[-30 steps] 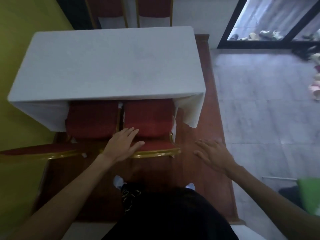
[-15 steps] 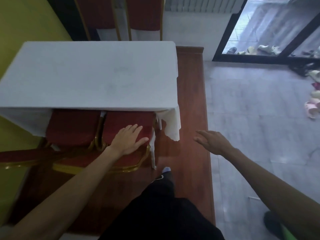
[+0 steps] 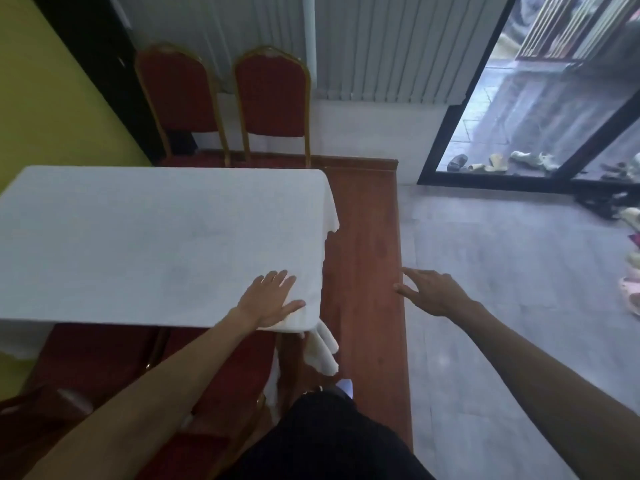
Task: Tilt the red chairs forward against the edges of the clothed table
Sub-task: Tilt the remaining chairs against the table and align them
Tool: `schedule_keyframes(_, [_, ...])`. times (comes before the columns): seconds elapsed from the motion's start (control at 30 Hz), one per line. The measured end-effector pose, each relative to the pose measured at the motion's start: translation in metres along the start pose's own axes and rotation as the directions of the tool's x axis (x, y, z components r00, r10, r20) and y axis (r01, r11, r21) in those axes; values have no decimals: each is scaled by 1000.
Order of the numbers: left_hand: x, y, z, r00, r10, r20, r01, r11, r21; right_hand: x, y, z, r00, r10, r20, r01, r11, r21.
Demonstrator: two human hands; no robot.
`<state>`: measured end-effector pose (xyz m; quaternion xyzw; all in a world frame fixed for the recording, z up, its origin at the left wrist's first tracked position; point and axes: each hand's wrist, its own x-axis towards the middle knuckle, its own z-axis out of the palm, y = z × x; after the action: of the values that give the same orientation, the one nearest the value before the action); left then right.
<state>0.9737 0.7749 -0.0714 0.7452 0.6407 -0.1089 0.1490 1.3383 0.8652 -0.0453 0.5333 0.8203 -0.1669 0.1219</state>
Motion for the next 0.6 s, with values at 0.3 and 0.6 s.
schedule_keyframes(0.3, [140,8,-57,997,-79,11,78,993,93,140,64,-67,991,-134,-23,133,991,-29])
schedule_keyframes(0.6, [267,1,-95,951,-309,-4,309,951,8,309,135,-143,963,-239,122,247,968,-49])
